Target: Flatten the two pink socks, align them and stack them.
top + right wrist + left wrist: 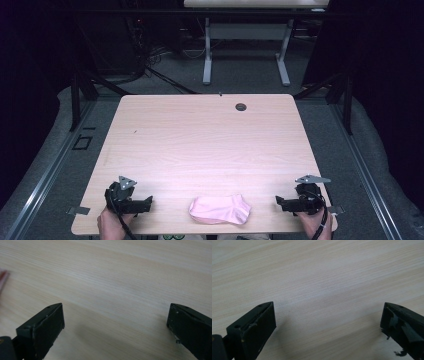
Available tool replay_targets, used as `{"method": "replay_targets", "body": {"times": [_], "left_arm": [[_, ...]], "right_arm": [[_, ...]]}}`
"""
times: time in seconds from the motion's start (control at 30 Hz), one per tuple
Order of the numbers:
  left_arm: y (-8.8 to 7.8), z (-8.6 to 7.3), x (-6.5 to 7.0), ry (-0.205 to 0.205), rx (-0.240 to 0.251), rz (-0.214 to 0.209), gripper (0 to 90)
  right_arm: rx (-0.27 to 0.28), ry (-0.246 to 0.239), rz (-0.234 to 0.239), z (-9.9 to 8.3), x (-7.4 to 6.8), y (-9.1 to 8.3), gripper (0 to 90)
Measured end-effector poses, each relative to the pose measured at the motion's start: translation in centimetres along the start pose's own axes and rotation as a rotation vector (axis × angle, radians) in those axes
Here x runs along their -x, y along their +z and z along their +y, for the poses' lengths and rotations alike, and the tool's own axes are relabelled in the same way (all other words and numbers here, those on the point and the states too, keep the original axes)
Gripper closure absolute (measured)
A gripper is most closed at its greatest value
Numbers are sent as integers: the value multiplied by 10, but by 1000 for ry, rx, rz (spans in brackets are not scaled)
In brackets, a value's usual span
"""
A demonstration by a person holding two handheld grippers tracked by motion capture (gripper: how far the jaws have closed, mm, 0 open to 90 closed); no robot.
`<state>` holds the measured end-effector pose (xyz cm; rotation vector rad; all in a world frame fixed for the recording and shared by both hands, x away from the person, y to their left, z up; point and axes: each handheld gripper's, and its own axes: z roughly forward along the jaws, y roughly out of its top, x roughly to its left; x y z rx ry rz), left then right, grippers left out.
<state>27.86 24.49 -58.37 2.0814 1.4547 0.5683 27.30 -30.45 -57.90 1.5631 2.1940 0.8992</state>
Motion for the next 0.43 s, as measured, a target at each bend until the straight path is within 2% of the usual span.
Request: {"method": "replay_targets", "body": {"times": [0.1,0.2,0.27,0.43], "left_arm": [[2,-1,-2,-14,24,-4,1],[5,-4,-5,-35,66,-18,0],[7,-6,-6,-44,96,-14,0],[7,-6,-8,-44,99,-17,0]], "right_arm": [[16,-10,-35,-2,3,0,20],[28,-32,-108,-3,3,4,8],[68,-34,-105,-5,4,7,0],[93,-41,-103,-8,5,7,0]]}}
